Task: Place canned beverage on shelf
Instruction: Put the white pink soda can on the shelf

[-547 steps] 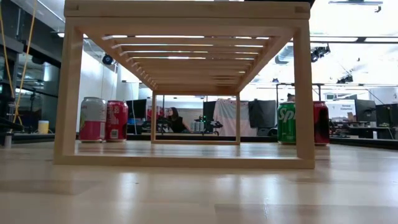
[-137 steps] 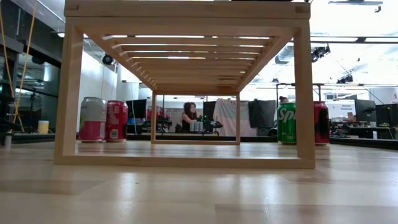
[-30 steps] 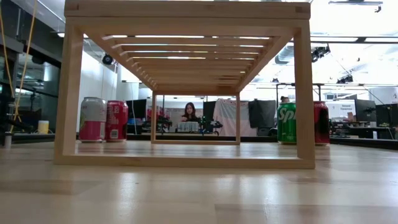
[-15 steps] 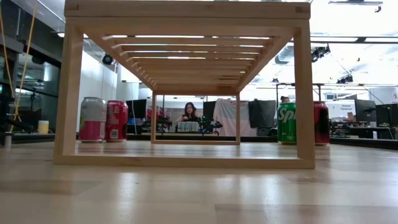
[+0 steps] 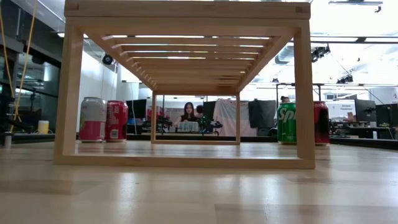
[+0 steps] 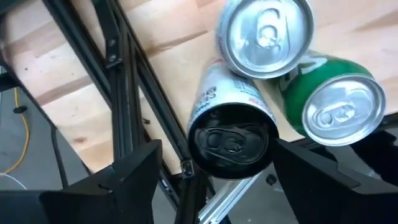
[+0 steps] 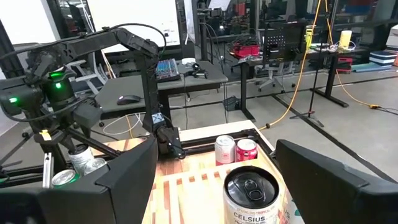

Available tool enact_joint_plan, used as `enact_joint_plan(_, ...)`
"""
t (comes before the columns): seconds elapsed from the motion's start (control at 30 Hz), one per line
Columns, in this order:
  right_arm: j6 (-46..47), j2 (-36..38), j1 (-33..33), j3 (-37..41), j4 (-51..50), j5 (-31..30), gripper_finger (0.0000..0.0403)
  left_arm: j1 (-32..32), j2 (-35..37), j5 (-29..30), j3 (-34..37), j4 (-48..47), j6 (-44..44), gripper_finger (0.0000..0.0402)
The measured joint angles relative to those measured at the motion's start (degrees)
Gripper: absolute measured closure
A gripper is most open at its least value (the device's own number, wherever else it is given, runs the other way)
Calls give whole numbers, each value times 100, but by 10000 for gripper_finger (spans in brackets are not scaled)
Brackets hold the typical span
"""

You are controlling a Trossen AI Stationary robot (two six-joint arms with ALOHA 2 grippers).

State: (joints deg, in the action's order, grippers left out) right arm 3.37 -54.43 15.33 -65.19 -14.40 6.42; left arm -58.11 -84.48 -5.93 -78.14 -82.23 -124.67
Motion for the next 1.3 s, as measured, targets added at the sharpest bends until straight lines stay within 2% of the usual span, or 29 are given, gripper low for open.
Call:
enact_joint_plan(0.23, -75, -1, 0, 0, -37, -4, 91, 2, 5, -2, 451, 833, 57, 108)
enact_joint_plan(0.63, -84, -1, 0, 0, -72, -8, 91, 76, -6, 128, 551, 574, 175, 108)
enact_joint_plan(0.9, -85, -1, 0, 0, -71, -13, 91, 79, 460, -126, 541, 366, 186, 108)
enact_joint_plan(1.3, -85, -1, 0, 0, -133, -9, 91, 76, 1328, -82, 539, 235, 84, 108)
